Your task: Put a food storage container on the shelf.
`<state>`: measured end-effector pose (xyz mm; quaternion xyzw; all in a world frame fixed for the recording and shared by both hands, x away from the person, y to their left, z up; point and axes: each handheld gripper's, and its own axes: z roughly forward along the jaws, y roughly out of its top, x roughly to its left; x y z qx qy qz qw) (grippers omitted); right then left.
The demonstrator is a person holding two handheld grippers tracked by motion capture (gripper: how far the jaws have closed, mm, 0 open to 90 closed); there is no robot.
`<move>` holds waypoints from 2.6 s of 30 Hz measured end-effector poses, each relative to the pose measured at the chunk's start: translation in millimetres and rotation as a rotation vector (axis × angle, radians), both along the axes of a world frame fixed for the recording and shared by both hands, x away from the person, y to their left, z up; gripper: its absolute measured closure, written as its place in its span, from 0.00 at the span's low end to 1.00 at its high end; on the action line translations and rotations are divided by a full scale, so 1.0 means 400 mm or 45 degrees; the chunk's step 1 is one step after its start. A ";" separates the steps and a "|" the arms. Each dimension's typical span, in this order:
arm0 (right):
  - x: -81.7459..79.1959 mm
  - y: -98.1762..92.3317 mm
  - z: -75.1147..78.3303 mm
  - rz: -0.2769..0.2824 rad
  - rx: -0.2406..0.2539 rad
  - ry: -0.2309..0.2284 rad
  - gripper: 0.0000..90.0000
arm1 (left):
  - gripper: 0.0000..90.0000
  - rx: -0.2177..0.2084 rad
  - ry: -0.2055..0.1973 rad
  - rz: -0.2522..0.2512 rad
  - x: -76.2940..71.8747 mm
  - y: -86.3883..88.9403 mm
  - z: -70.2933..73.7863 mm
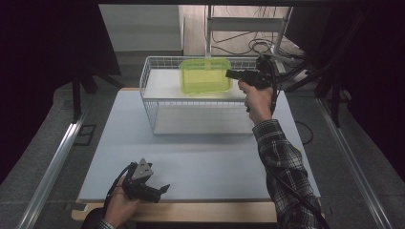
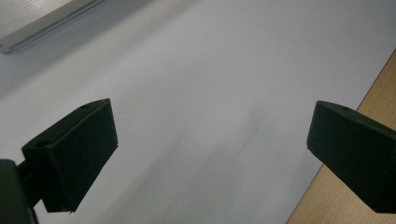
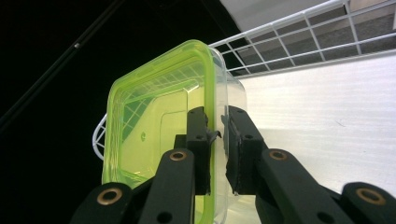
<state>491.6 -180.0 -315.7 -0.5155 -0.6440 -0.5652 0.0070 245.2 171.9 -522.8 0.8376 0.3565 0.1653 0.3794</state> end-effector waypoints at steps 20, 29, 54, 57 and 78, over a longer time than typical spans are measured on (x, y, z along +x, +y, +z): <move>0.018 0.010 -0.007 -0.064 -0.151 -0.016 0.84 | 0.02 0.035 0.001 -0.008 0.000 -0.003 -0.003; 0.042 0.019 -0.013 -0.058 -0.238 -0.011 0.75 | 0.02 0.040 0.009 -0.008 0.001 -0.004 -0.005; -0.006 -0.002 0.010 0.065 -0.252 -0.062 0.43 | 0.01 -0.008 0.042 0.010 0.004 0.001 -0.003; -0.020 -0.006 0.011 0.094 -0.248 -0.069 0.40 | 0.01 -0.012 0.039 0.011 0.003 0.000 -0.004; -0.126 -0.049 -0.042 0.209 -0.317 -0.148 0.27 | 0.01 0.035 0.025 -0.008 0.003 -0.006 -0.006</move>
